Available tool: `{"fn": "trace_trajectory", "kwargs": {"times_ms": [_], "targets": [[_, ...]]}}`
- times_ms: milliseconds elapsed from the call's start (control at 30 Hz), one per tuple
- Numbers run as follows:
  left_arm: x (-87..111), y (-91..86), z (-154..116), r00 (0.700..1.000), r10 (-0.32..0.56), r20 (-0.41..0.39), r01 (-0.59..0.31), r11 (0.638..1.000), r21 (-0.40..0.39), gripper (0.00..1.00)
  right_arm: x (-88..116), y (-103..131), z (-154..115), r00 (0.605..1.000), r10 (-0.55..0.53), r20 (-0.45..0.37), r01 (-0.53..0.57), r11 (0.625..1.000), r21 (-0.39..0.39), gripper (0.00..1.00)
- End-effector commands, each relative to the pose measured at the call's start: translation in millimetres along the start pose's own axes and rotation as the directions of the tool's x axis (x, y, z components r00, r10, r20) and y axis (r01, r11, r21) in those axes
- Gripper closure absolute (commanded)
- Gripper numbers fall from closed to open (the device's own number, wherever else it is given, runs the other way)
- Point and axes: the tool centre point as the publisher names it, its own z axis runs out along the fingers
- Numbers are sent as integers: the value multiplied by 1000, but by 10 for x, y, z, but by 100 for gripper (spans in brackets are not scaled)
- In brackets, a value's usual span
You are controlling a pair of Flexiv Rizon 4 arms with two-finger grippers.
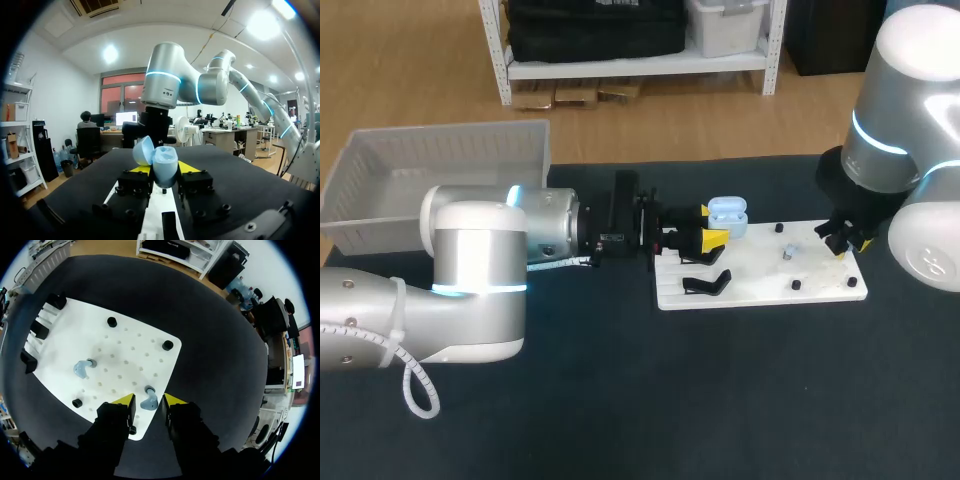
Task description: Pick up each earbud case from the left stands, insert the matching earbuds, close the lid, and place the case in the box.
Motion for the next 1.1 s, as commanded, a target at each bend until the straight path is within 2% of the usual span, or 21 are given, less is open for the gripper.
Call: {"fn": "trace_trajectory", "kwargs": {"times_ms": [33,633,767,867,1100], "targets": [[15,0,0,1000,4,6,-4,1000,-2,100,-3,5,21,1000,4,0,-4,1000,3,68],[15,0,0,1000,4,6,-4,1000,-2,100,23,-23,50,1000,4,-3,-4,1000,5,74],[15,0,0,1000,4,6,-4,1000,-2,100,20,-21,49,1000,1,-4,-1,1000,6,78],[15,0,0,1000,4,6,-4,1000,-2,100,20,-20,49,1000,-1,-4,1,1000,8,85],[15,0,0,1000,4,6,-4,1000,-2,100,18,-27,29,1000,-4,-1,4,1000,11,85]]}}
